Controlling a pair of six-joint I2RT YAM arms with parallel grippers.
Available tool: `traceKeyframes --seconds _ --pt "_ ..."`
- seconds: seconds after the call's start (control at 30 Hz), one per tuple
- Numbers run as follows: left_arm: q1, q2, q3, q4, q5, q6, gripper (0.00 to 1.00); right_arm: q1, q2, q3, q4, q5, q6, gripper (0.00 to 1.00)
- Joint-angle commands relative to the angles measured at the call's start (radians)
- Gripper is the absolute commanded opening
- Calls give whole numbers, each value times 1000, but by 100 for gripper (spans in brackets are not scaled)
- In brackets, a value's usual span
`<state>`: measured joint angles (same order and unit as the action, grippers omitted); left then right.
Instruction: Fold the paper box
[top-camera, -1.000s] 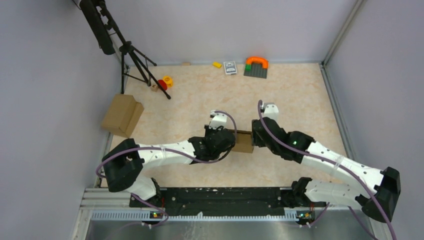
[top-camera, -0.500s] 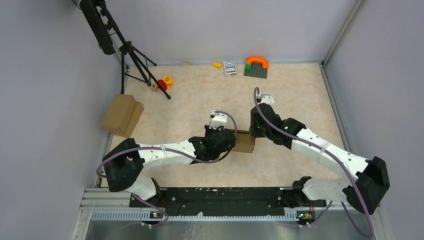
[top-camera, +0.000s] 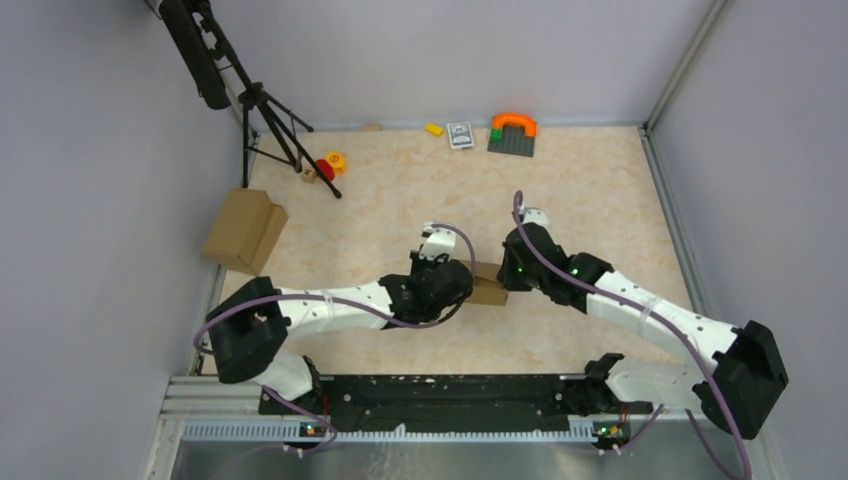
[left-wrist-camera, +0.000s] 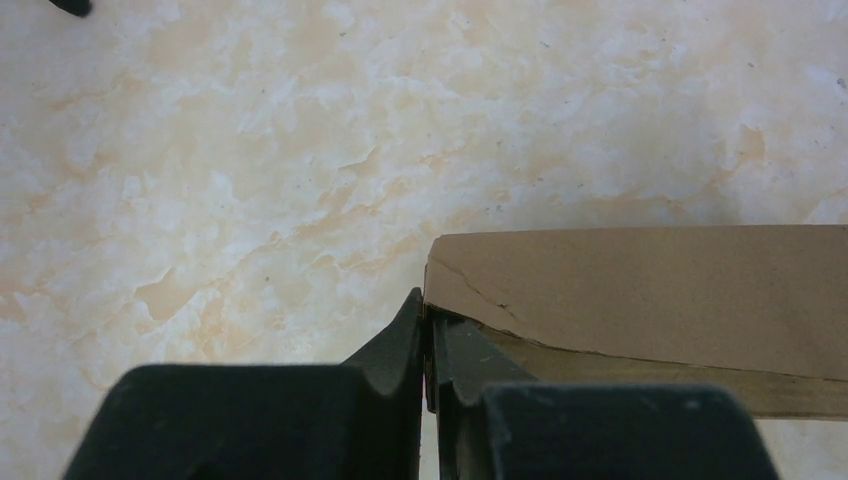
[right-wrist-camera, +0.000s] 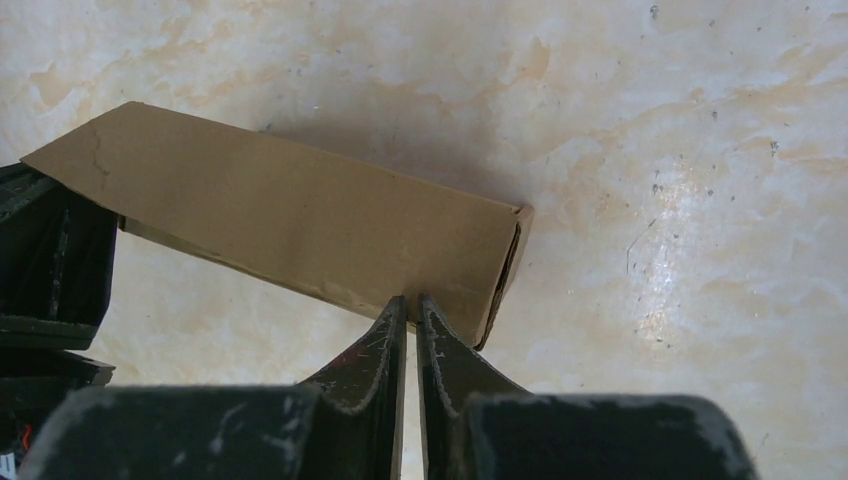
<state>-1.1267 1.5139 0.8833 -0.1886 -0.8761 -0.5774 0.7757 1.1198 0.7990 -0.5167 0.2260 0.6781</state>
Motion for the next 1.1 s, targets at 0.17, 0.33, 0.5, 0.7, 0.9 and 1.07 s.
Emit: traceKeyframes --seconds 0.17,0.33,0.5,0.7,0.9,1.07 --pt "-9 -13 70 -213 102 -20 28 -5 48 35 -95 75 -35 6" --pt "-9 -71 56 -237 176 -12 40 -6 48 42 -100 92 -41 6" --pt "-8 -143 60 -296 244 -4 46 -5 44 42 -100 95 -46 6" --pt "6 -234 85 -342 365 21 50 -6 52 47 -100 98 -50 6" --pt "180 -306 55 -217 654 30 16 -6 54 51 -102 95 -56 6" --pt "251 -296 79 -154 739 38 0 -6 55 50 -102 94 -56 6"
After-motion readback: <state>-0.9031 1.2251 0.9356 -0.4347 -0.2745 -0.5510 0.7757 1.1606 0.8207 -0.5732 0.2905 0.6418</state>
